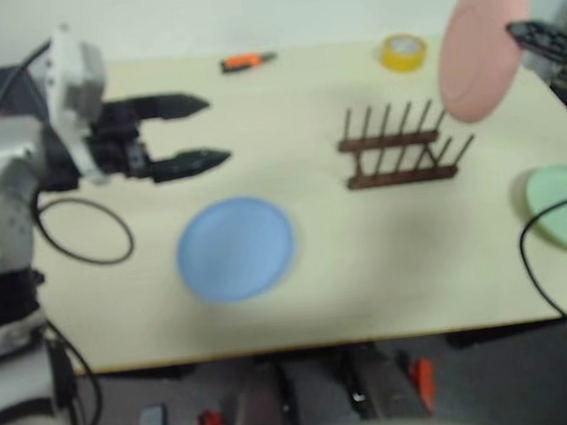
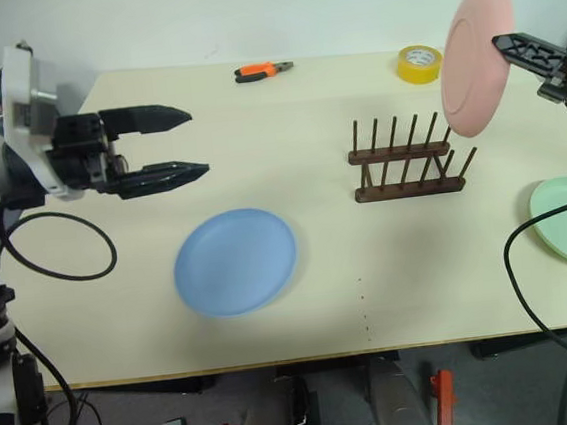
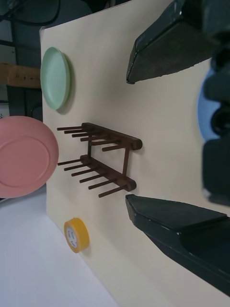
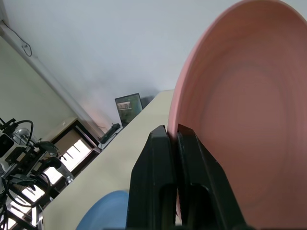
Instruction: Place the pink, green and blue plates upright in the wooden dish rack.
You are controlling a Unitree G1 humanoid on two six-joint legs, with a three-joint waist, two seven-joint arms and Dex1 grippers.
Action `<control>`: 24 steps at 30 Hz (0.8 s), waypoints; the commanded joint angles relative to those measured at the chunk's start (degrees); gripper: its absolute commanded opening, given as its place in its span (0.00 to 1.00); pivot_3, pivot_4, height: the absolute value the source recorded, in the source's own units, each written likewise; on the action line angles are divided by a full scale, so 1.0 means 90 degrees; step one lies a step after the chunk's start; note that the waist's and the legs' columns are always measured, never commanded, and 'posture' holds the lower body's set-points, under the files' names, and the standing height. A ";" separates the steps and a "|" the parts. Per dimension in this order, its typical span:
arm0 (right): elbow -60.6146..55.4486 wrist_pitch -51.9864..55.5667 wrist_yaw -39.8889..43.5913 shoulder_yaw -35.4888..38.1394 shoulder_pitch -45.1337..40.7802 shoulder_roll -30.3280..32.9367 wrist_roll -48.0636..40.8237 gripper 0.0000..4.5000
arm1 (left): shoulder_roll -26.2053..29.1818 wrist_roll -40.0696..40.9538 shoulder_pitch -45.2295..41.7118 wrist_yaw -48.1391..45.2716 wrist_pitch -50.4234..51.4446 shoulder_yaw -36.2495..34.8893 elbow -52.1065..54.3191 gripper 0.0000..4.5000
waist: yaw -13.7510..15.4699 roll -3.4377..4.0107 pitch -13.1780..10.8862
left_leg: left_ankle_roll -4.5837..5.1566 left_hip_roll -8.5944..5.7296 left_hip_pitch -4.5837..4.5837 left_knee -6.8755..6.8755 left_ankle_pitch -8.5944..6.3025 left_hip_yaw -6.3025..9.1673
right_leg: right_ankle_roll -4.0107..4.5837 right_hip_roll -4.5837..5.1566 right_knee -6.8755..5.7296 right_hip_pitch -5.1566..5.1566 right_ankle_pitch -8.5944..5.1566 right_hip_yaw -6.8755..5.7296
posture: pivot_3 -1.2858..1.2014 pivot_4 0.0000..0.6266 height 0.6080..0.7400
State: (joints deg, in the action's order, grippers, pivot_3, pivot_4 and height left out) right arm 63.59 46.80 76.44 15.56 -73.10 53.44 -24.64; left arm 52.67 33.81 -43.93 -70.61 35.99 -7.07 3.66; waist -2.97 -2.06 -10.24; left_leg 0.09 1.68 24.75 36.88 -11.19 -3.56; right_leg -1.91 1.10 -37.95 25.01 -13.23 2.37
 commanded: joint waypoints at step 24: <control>0.0473 -0.0510 0.0274 0.0073 -0.0116 -0.0001 0.0442 0.00 | 0.0379 0.0267 0.0349 0.0255 0.0192 -0.0453 0.0589 0.90 | -0.0001 0.0000 0.0000 | 0.0000 0.0000 -0.0001 0.0001 0.0000 0.0000 | 0.0000 0.0000 -0.0002 0.0000 0.0000 0.0000 | 0.52 0.24 1.00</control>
State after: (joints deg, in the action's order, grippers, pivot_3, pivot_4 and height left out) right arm 67.98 43.42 77.75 15.53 -73.09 52.65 -20.70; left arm 54.86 35.28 -40.43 -68.82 37.57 -9.04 6.85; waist -2.98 -2.05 -10.24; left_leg 0.09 1.68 24.74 36.90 -11.19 -3.56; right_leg -1.91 1.10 -37.96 25.00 -13.23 2.37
